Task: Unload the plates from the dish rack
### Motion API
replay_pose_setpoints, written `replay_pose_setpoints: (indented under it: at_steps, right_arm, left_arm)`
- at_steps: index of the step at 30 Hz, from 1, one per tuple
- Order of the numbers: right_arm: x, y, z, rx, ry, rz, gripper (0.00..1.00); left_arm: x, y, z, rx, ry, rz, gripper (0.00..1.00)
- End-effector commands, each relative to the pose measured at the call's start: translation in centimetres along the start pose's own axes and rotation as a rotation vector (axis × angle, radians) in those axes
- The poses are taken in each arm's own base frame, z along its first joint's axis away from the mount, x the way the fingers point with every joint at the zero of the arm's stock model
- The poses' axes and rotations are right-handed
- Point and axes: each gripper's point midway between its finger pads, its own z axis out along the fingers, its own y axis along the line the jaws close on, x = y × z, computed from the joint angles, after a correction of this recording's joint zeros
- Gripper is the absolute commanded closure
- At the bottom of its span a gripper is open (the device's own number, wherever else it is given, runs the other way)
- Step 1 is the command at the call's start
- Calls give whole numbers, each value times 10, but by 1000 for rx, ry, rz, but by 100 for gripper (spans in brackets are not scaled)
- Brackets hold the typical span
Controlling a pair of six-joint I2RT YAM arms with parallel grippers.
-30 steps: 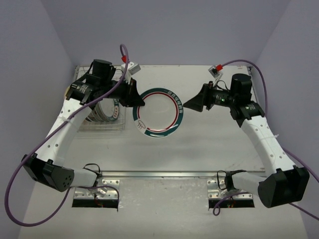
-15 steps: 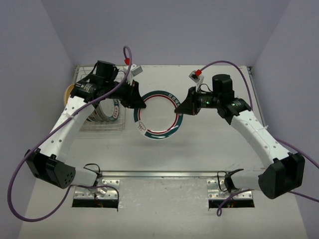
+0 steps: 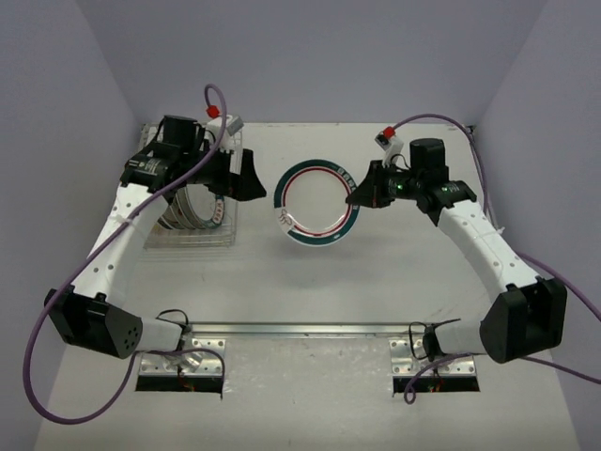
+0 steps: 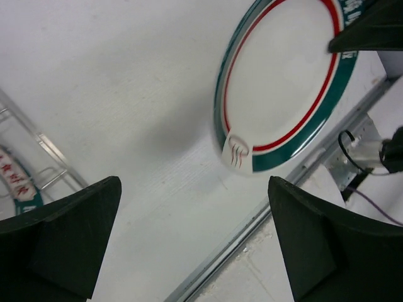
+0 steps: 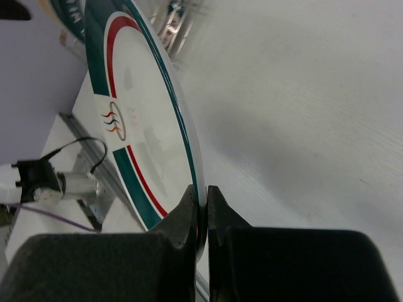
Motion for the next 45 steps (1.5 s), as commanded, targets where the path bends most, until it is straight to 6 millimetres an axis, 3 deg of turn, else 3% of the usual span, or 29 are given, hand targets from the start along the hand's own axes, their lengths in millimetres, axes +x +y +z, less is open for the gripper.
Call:
replay_pose_setpoints:
  at_steps: [1,4,6,9,11,16,21,26,30,33,34,35,37,41,45]
  right_arm:
    - [-34,-100,-16,220,-106,276,100]
    - [-51,-165,-37,397,-184,389,100]
    - [-63,-196,-43,492,-221,421,100]
    - [-72,-227,-39,566,-258,484,100]
    - [-70,-252,-25,592,-267,575,100]
    - [-78,-281,3,571,-282,697,100]
    - [-64,-313,27,567,-256,750,100]
    - [-70,-333,51,493,-255,742,100]
    - [-61,-346,63,497,-225,764,99]
    - [-52,-354,64,530,-204,768,74]
    - [-48,-358,63,546,-198,768,53]
    - [-45,-359,63,556,-192,768,42]
    - [-43,-358,61,570,-179,764,29]
    - [-49,-355,49,613,-178,733,16]
    - [-62,-342,28,677,-131,630,9]
  left_arm:
    - [-45,32,-46,-208,-211,-61,0]
    - [-59,39,-67,-316,-297,-55,0]
    - [-63,38,-76,-344,-337,-48,0]
    - [-63,40,-81,-366,-350,-42,0]
    - [-60,43,-82,-385,-346,-40,0]
    - [-56,49,-95,-450,-358,-1,0]
    - [-50,63,-107,-558,-369,-6,0]
    - [-39,67,-101,-552,-338,-31,0]
    - [-38,79,-106,-617,-339,-36,0]
    - [-37,91,-113,-693,-347,-53,0]
    - [-36,99,-116,-735,-349,-63,0]
    - [-36,106,-119,-777,-351,-74,0]
    - [-34,118,-125,-842,-346,-91,0]
    - [-33,123,-128,-863,-340,-98,0]
    - [-35,124,-128,-868,-330,-92,1]
